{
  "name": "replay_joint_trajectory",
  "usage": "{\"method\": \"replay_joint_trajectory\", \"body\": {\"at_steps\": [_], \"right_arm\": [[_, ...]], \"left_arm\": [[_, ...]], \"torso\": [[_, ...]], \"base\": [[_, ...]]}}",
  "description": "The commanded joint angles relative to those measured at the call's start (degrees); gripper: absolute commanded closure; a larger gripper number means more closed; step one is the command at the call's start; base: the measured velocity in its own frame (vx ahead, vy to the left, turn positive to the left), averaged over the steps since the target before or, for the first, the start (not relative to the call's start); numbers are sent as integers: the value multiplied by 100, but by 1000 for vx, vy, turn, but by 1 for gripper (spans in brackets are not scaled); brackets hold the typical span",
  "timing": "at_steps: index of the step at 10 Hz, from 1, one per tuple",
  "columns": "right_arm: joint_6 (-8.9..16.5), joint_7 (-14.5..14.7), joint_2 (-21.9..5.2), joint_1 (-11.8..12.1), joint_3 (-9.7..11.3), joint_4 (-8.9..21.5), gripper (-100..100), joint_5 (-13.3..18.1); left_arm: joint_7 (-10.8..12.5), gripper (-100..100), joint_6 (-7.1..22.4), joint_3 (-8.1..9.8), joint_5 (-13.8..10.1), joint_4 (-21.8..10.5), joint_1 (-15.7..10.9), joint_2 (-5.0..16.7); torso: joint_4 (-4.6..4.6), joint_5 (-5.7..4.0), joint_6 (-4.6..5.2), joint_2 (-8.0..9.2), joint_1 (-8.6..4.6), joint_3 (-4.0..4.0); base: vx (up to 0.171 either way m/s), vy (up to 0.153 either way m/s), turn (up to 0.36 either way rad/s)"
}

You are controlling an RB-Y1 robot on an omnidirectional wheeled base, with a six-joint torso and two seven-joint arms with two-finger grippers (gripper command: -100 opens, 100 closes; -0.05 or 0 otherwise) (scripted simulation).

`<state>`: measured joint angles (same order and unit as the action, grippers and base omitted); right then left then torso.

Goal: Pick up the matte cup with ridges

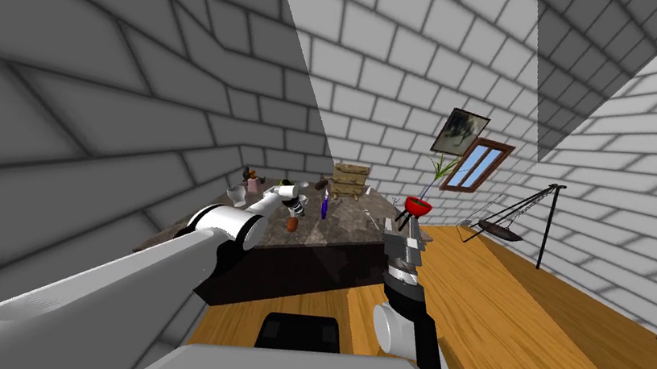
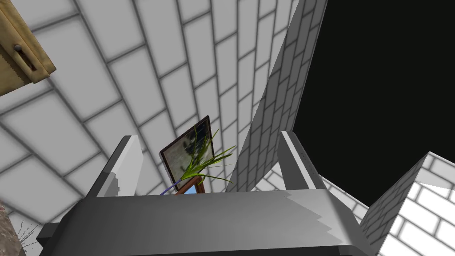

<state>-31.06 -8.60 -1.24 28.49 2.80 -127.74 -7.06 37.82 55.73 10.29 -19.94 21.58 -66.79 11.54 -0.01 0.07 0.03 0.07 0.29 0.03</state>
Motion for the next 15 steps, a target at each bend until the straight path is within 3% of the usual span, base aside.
{"method": "replay_joint_trajectory", "body": {"at_steps": [1,3,4,5,6,8,9,10,11,13,14,15], "right_arm": [[0,0,0,0,0,0,0,0],[0,0,0,1,0,0,0,0],[0,0,0,0,0,0,0,0],[0,0,0,2,-1,0,0,0],[0,0,0,1,0,0,0,0],[0,0,0,1,0,0,0,0],[0,0,0,0,0,0,0,0],[0,0,0,2,-1,0,0,0],[0,0,0,1,-1,0,0,0],[0,0,0,2,0,0,0,0],[0,0,0,1,0,0,0,0],[0,0,0,2,-1,0,0,0]], "left_arm": [[106,-100,10,104,194,82,49,-29],[387,-100,46,459,581,318,196,-105],[387,-100,46,459,694,318,196,-105],[528,-100,64,637,904,436,270,-143],[528,-100,64,637,945,436,270,-143],[809,-100,100,992,1334,672,417,-220],[809,-100,100,992,1445,672,417,-220],[950,-100,118,1170,1653,790,490,-258],[950,-100,118,1170,1695,790,490,-258],[1231,-100,153,1526,2090,1026,638,-334],[1231,-100,153,1526,2195,1026,638,-334],[1212,-100,109,1490,2122,980,623,-338]], "torso": [[0,0,0,0,0,0],[1,1,-5,4,1,3],[2,2,-3,6,7,4],[2,3,-10,1,6,2],[0,1,-6,-3,2,-1],[0,0,-6,-1,-5,0],[2,1,-3,8,4,5],[3,3,-11,6,6,5],[2,1,-7,2,1,2],[0,-1,-7,-5,-8,-2],[1,1,-3,3,2,2],[0,4,-9,-2,4,-1]], "base": [[-27,96,-132],[-29,96,-242],[-19,96,-121],[-6,80,-189],[-13,63,-103],[-38,85,-276],[-42,95,-119],[-29,75,-158],[-15,55,-121],[-31,77,-286],[-37,91,-108],[-12,31,6]]}}
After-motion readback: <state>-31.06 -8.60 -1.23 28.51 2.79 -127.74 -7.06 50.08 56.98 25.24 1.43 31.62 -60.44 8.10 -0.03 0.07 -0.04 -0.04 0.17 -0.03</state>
